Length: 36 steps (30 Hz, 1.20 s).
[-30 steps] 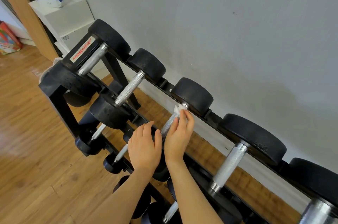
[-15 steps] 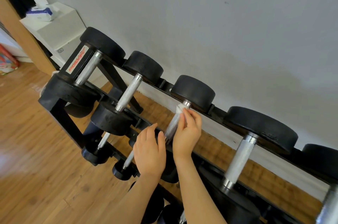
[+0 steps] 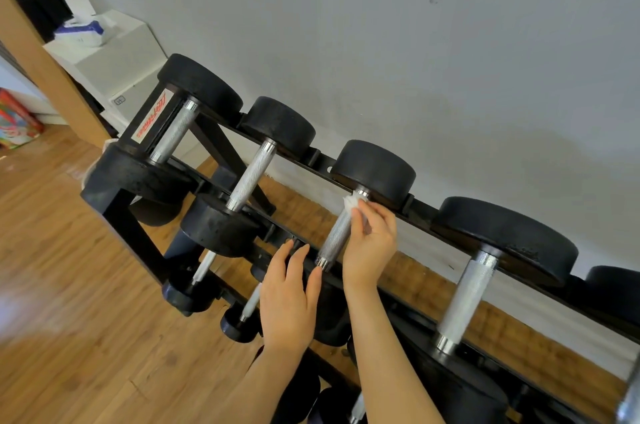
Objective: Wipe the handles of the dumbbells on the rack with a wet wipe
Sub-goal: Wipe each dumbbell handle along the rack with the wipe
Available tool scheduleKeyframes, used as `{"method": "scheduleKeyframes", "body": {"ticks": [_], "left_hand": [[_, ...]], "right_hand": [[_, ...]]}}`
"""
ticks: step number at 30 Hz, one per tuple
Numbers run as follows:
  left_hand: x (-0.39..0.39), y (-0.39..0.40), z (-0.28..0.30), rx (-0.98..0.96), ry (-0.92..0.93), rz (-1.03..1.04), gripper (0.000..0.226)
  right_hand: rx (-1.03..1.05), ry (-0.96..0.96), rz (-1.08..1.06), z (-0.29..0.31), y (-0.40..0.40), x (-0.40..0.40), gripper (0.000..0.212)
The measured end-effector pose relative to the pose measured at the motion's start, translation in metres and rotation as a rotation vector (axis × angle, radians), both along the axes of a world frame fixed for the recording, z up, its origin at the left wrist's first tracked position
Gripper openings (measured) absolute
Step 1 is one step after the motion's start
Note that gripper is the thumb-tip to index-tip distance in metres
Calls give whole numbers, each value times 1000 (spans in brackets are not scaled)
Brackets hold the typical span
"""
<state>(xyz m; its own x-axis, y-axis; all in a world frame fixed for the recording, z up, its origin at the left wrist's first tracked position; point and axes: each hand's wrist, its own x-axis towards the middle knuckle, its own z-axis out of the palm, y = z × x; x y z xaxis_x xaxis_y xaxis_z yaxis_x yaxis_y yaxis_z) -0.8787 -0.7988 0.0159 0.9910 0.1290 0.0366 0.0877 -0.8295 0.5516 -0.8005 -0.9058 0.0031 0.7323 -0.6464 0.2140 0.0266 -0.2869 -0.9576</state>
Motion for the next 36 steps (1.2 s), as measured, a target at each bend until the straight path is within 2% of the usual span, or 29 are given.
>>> {"method": "scheduleKeyframes", "body": {"ticks": [5,20,25,36], "left_hand": [[-7,1,-4,-22,-4,12,62],[-11,5,-6,5,16,-30,62],[-12,9,-4,6,6,-59,61],[-13,9,-7,23,-4,-67,56]], "right_hand": [[-61,-9,9,-3,3,-6,20],[-52,-5,31,-5,2,-7,20],[-41,-9,-20,5,-2,8,19],[-237,114,50,12,-2,5,21]]}}
